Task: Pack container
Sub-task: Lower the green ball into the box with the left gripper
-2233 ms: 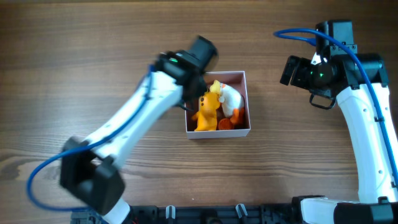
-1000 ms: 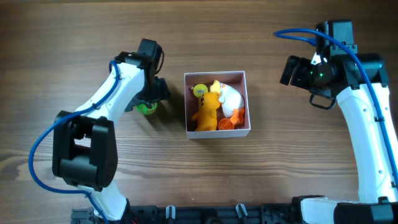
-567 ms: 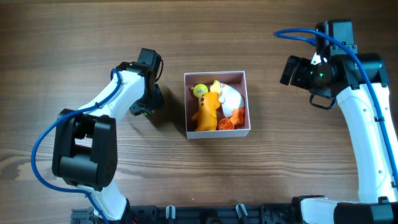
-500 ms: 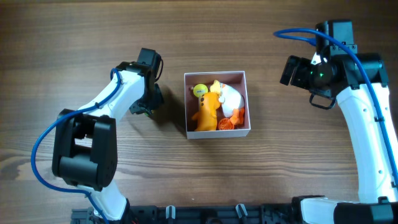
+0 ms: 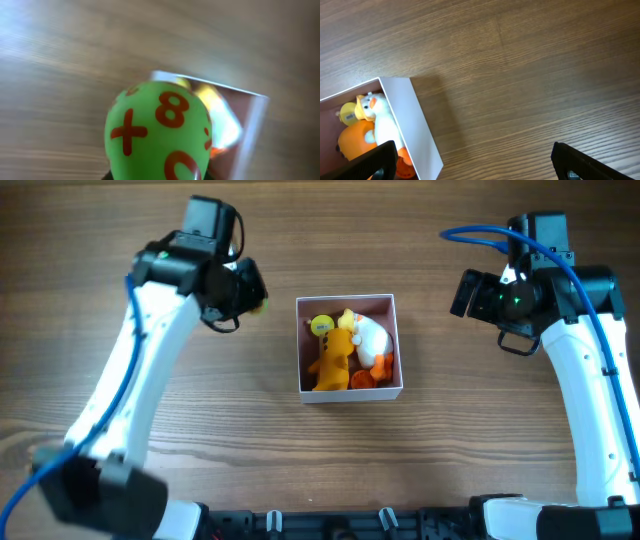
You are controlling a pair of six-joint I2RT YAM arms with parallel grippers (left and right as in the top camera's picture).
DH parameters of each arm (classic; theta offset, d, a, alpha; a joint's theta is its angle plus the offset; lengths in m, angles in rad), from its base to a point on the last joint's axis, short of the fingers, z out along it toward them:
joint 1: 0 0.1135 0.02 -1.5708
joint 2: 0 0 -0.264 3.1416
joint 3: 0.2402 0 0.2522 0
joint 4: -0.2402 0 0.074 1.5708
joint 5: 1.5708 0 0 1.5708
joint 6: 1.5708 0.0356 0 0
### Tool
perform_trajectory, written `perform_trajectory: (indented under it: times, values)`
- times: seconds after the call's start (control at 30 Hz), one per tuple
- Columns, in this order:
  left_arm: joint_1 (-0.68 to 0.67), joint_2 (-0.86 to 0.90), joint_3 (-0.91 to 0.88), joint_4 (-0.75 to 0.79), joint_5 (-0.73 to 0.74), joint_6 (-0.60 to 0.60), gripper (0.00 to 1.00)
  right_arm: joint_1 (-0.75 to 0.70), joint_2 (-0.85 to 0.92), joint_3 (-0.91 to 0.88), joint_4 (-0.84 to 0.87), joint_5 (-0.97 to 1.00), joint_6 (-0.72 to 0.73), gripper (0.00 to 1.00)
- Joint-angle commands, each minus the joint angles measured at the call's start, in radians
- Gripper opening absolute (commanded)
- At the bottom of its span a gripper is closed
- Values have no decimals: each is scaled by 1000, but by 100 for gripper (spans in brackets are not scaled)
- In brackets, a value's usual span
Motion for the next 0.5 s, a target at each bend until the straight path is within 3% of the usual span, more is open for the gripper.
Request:
perform_trajectory:
  times: [0.0,0.17,0.37,0.47]
  values:
    - [-24,-79,11,16,118,5,11,-1,-3,5,3,17,-5,100]
    - [-154,-77,11,74,101,5,13,-1,-4,5,3,17,-5,100]
    - [-336,-45,11,174,-145,5,13,-1,-3,5,3,17,-6,100]
    - [-375,-1,11,174,-183,5,14,-1,-3,5,3,17,-5,100]
